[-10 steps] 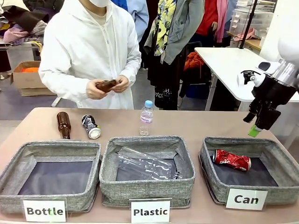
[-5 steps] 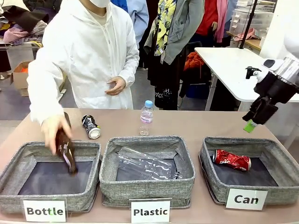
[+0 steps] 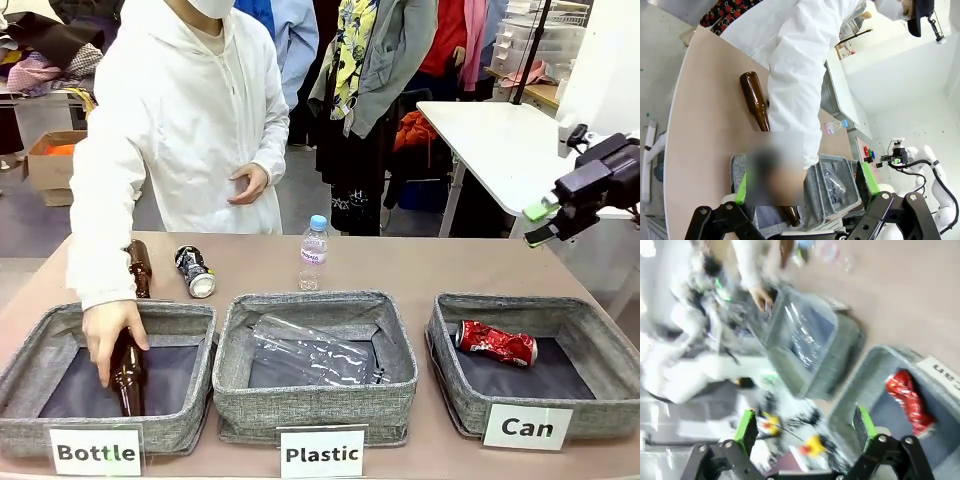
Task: Sort the can waste into the basket.
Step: Pick up the can waste from the table and place it in the right Fabric basket.
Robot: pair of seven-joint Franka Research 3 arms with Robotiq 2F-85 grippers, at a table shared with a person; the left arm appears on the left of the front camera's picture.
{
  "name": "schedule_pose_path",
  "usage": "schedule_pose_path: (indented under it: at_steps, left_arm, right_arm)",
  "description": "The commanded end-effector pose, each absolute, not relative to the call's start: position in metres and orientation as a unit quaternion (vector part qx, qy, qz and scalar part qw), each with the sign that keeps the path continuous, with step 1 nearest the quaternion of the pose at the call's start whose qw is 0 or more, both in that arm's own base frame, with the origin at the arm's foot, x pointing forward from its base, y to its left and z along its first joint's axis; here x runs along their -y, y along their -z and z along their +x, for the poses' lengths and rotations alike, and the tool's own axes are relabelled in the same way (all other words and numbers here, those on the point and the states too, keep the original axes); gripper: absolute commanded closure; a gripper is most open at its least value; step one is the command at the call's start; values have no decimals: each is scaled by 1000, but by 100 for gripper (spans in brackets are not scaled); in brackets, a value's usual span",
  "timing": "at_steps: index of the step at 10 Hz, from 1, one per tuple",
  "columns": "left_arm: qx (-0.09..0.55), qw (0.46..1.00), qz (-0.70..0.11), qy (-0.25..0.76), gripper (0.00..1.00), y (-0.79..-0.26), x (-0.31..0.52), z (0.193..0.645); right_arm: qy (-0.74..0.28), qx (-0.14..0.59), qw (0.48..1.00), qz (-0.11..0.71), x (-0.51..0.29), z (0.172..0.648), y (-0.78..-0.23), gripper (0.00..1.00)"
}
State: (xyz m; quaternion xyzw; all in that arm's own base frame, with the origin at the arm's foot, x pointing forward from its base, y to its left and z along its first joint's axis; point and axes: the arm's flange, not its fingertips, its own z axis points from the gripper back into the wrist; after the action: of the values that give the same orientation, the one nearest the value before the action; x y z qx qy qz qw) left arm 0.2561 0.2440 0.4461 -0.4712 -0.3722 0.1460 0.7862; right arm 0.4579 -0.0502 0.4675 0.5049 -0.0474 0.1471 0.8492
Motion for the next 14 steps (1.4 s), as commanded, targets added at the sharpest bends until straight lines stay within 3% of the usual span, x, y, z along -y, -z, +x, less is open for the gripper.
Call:
schedule_pose_path:
  at_steps: [1,2,3,6,12,14]
  left_arm:
    - [384,781,-472,-138,0,-446,-245,258]
    - [372,786,-471,-146,0,-446,-244,256]
    - [392,806,-425,-128,0,-451,-256,246]
    - [452,796,-350,-200,0,-463,-320,215]
    - [365,835,-410,-29,0,-466,-192,254]
    - [377,829,-410,-54,0,-469,-207,260]
  right_arm:
    - [64,95,768,630,55,462,-470,0]
    - [95,98,763,632,59,461,-468,0]
    - [-80,45,831,549,59,461,-463,0]
    - [-80,45,831,549,59,461,-463,0]
    - [-80,45,831,549,59,461,-463,0]
    - [-80,45,831,549,59,461,-463,0]
